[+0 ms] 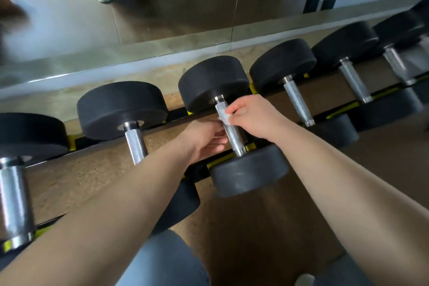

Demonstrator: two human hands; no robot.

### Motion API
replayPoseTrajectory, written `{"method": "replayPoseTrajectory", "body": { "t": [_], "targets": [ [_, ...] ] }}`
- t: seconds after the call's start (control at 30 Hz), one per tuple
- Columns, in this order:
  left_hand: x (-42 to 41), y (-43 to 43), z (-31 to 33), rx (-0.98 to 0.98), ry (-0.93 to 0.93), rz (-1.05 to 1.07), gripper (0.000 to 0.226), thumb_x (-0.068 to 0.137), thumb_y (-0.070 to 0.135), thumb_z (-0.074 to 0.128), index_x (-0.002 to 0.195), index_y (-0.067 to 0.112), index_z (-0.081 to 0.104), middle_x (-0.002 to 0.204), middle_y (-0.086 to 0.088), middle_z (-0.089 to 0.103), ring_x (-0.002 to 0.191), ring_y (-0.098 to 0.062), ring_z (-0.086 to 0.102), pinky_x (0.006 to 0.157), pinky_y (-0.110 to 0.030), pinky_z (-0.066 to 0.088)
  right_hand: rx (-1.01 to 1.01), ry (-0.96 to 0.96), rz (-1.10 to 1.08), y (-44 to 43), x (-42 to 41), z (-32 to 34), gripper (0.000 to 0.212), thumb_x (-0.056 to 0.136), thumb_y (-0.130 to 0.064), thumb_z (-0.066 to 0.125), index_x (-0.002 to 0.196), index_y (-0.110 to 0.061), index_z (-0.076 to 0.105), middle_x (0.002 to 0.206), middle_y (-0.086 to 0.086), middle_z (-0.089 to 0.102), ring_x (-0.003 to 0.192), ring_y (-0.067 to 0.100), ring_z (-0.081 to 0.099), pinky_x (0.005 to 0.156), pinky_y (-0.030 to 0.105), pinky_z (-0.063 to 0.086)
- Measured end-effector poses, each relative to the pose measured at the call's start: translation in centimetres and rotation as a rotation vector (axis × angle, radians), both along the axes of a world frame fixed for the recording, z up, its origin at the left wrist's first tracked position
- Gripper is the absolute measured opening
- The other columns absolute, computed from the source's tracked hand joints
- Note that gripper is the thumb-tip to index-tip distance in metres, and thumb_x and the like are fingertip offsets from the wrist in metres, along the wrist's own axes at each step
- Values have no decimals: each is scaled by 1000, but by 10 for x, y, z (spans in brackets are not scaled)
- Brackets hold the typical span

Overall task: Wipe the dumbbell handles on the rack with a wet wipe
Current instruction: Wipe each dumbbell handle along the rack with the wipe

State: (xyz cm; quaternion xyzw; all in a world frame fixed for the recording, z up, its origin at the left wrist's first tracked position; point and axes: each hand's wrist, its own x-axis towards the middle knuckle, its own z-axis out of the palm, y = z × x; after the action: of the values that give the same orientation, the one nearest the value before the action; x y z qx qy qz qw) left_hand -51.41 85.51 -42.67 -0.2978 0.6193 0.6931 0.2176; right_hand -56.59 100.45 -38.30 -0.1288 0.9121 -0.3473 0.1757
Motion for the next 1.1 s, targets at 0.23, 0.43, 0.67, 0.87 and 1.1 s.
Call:
{"method": "replayPoseTrajectory", "body": {
  "t": [0.23,0.43,0.67,0.87,1.1],
  "targets": [
    [14,-6,13,102,8,-33,17,104,21,53,107,18,70,85,2,66,74,-9,65,59,-23,56,400,-41,226,6,24,5,8,89,-21,73,89,-25,80,85,-11,71,84,7,66,69,19,47],
    [17,-3,10,101,57,-55,17,104,19,55,115,18,68,91,-1,69,83,-13,66,68,-28,62,253,243,-18,-19,14,-2,14,94,-17,67,105,-18,75,91,-15,62,88,10,63,76,23,49],
    [5,-3,-1,108,156,74,19,97,7,66,116,11,62,99,-10,73,74,-15,70,76,-36,65,382,103,111,-3,16,0,15,93,-19,68,103,-26,76,90,-12,67,89,8,63,79,22,48],
    [1,4,-6,138,144,-8,21,90,0,74,109,6,67,113,-18,73,89,-21,72,72,-30,64,197,90,35,13,20,-9,13,97,-26,68,105,-33,76,96,-18,67,84,-4,60,70,14,43],
    [-6,2,-14,-78,330,217,10,90,5,75,93,14,72,95,-10,75,79,-18,75,77,-31,63,-42,10,-121,17,22,-16,33,105,-22,53,133,-34,64,100,-16,74,66,-1,63,77,22,56]
  ]
}}
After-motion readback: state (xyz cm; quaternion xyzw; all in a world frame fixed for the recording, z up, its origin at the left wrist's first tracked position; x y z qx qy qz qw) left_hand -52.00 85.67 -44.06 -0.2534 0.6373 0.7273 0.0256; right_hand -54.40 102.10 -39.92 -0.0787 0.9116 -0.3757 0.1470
